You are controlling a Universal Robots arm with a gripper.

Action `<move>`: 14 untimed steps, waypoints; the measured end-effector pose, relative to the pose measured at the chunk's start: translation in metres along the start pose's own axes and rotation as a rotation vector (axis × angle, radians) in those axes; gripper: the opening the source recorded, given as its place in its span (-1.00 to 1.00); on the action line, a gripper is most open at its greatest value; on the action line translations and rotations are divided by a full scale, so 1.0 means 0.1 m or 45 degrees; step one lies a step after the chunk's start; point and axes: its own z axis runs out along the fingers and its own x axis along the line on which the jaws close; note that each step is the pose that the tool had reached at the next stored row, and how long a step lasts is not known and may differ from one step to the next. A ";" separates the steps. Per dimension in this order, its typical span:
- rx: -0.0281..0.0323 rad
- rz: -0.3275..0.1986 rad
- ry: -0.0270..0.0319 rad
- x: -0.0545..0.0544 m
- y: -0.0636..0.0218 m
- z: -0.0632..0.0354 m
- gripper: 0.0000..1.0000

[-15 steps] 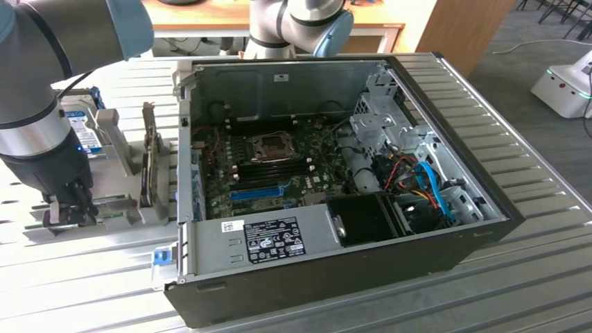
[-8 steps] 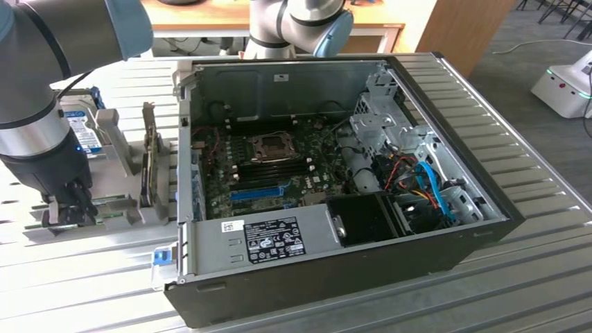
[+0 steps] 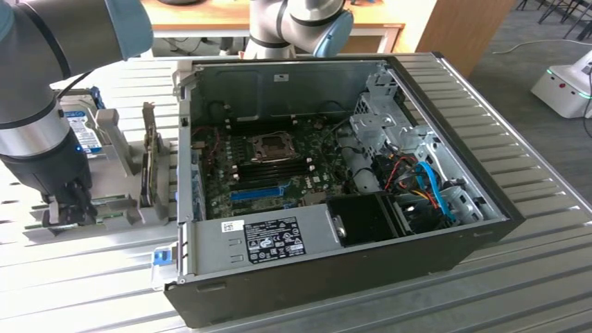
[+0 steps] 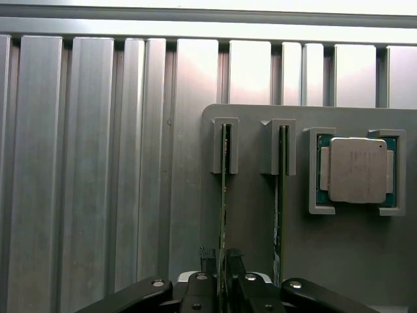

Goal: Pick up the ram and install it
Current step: 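Pick up the ram and move it above insertion slot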

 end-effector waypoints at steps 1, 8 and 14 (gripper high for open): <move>0.0000 0.000 0.0000 0.00 0.000 0.000 -0.56; 0.0000 0.000 0.0000 0.00 0.000 0.000 -0.70; 0.0000 0.000 0.0000 0.00 0.000 0.000 -0.76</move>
